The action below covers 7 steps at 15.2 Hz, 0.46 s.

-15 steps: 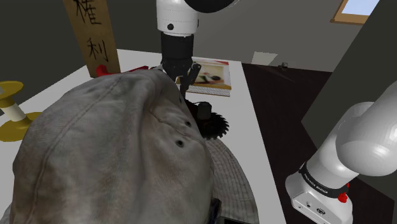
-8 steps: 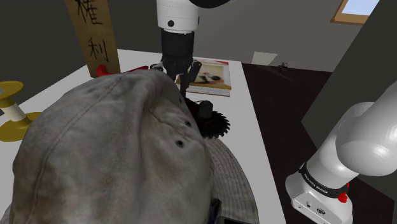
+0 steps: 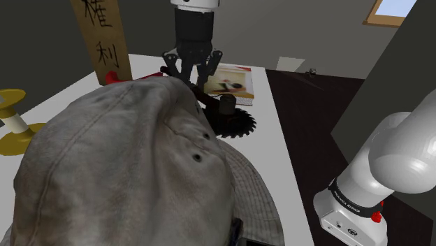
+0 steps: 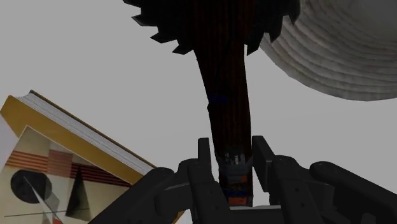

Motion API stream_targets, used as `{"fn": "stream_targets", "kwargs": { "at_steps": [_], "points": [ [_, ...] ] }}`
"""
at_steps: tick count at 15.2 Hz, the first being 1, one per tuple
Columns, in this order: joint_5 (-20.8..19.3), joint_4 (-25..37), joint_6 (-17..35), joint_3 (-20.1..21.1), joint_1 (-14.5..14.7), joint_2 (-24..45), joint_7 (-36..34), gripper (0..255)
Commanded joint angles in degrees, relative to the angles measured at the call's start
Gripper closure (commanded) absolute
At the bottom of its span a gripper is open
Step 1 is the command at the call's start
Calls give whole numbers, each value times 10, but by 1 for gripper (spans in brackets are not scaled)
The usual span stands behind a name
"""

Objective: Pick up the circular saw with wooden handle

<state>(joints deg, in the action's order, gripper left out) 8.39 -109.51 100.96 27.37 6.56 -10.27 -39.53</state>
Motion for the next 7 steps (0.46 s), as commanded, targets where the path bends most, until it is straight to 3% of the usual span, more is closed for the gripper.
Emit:
{"fn": "stream_targets", "kwargs": {
  "at_steps": [1,7],
  "points": [
    [0,15,-16,-1,0,0,-1,255],
    [-3,51,-48,-2,-1,3,-5,255]
  ]
}}
